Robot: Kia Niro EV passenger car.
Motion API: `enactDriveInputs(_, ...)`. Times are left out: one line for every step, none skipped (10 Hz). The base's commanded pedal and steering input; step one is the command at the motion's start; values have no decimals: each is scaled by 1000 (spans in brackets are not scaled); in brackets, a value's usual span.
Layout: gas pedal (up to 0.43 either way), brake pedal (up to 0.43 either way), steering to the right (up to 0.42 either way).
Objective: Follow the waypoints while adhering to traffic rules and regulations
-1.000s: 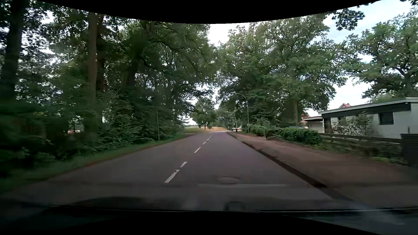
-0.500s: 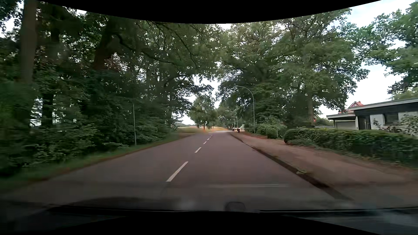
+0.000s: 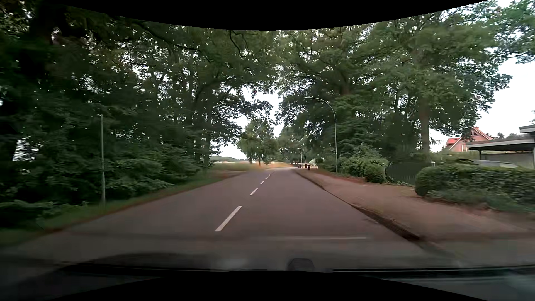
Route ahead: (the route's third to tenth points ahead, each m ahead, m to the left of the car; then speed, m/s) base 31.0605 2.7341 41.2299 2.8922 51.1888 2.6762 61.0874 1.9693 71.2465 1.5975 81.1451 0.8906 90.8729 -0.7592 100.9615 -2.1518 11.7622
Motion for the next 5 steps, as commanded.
enactDriveInputs(138, 0, -2)
enactDriveInputs(138, 0, -1)
enactDriveInputs(138, 0, -1)
enactDriveInputs(138, 0, -1)
enactDriveInputs(138, 0, -1)
